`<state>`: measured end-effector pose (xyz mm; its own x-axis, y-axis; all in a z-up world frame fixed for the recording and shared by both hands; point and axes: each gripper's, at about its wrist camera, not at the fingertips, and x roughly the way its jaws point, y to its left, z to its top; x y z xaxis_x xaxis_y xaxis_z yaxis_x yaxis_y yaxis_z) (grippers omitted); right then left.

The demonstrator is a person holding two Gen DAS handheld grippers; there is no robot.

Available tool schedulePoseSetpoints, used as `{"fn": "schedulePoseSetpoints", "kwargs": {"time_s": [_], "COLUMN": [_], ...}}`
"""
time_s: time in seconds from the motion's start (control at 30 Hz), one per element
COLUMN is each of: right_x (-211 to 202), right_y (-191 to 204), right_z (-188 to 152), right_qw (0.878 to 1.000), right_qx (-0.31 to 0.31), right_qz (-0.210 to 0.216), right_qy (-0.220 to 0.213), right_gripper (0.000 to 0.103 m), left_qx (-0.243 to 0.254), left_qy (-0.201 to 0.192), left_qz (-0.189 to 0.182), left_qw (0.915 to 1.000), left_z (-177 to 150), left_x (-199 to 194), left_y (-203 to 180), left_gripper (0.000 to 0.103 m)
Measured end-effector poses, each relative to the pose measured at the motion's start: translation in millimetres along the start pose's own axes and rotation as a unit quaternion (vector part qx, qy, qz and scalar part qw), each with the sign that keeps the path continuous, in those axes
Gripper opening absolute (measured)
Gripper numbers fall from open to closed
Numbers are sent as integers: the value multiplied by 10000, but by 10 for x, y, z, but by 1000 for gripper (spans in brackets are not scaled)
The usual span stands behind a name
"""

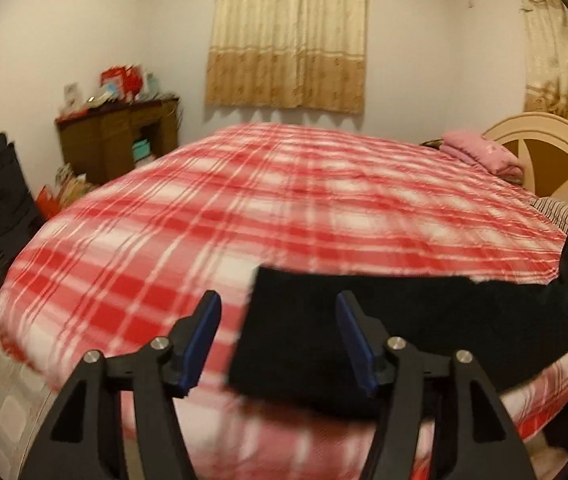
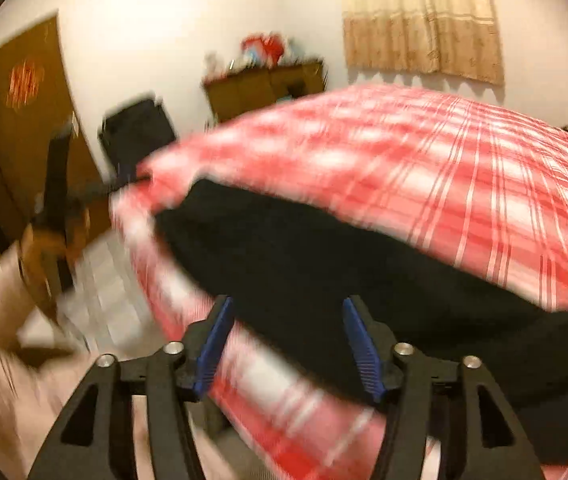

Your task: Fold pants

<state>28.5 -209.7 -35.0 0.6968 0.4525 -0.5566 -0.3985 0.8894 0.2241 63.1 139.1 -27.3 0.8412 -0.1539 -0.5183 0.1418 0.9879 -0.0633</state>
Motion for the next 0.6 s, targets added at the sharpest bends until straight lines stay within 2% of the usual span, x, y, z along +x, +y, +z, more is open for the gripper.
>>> {"fn": "schedulePoseSetpoints", "kwargs": {"time_s": [0.13,0.27,0.33,0.43,0.53,0.6], "right_x": [420,988,1190,1258,1142,1081], "right_y": [-241,-503,-543,-506,-396,-315], "right_z": [363,553,535,335,138,50], "right_qw": [9991,9960,9946,9907,9905,9887], "right_qx": [285,530,462,337,162,149], "right_qz": [276,460,404,437,398,584], "right_qy": [124,556,832,1241,1303,1372], "right_gripper": [67,67,67,67,67,67], "left_qx": [-39,25,282,777,473,503], "left_qy": [346,822,641,528,501,494], "left_qz": [260,426,687,975,873,940], "left_qw": [9991,9957,9952,9908,9938,9931], "left_z": [-93,-469,-632,-723,-699,-702], "left_x": [380,572,542,508,490,495], "left_y": [-293,-371,-434,-556,-482,-506], "left_gripper": [62,62,63,64,66,68]}}
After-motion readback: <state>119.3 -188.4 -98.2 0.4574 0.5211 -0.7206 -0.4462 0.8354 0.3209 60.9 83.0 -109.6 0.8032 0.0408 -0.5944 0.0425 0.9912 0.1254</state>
